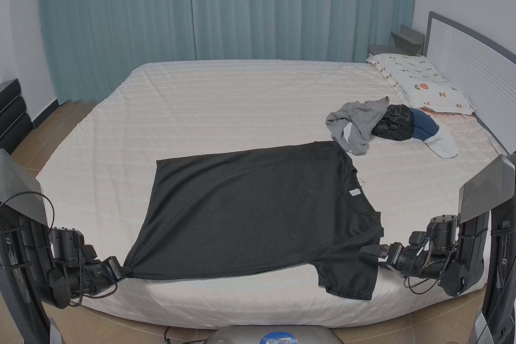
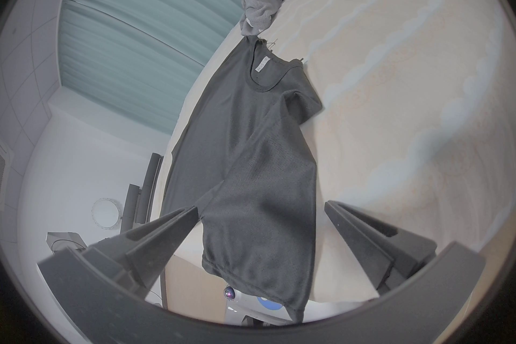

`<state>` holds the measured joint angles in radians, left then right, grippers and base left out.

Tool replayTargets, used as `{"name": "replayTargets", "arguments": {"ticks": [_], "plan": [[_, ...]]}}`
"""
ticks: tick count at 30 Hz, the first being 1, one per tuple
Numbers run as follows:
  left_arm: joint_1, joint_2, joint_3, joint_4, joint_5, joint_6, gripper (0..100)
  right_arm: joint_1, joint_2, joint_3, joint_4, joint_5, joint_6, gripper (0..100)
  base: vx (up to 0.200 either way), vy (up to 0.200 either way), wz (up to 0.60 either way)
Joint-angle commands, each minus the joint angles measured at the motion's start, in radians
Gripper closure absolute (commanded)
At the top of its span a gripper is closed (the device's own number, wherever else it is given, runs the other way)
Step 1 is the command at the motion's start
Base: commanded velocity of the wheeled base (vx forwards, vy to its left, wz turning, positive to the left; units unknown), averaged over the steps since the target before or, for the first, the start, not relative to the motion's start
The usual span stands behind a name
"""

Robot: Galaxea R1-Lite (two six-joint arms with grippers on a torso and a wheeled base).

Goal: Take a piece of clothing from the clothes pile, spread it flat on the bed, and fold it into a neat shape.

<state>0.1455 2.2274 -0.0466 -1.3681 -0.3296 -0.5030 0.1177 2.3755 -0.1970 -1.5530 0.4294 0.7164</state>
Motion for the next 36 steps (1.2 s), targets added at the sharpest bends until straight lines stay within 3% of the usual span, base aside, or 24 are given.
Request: {"name": "replayTargets", "arguments": {"ticks": [1, 9, 10, 32, 36], "plan": [[0.0, 0.001, -0.002, 0.0, 0.0, 0.0, 100, 0.01, 0.016, -0.021, -0.01, 0.003, 0.0, 0, 0.0, 0.0, 0.0], [0.002, 0.006, -0.009, 0.0, 0.001, -0.002, 100, 0.02, 0.037, -0.035, -0.01, -0.001, -0.003, 0, 0.0, 0.0, 0.0], [0.002, 0.006, -0.009, 0.0, 0.001, -0.002, 100, 0.02, 0.037, -0.035, -0.01, -0.001, -0.003, 100, 0.0, 0.0, 0.0], [0.017, -0.012, 0.007, -0.008, 0.001, 0.009, 100, -0.046, -0.111, 0.148, -0.009, 0.002, -0.061, 100, 0.0, 0.0, 0.0], [0.034, -0.029, 0.027, -0.028, 0.001, 0.021, 100, -0.046, -0.133, 0.191, -0.009, 0.008, -0.115, 100, 0.0, 0.0, 0.0]]}}
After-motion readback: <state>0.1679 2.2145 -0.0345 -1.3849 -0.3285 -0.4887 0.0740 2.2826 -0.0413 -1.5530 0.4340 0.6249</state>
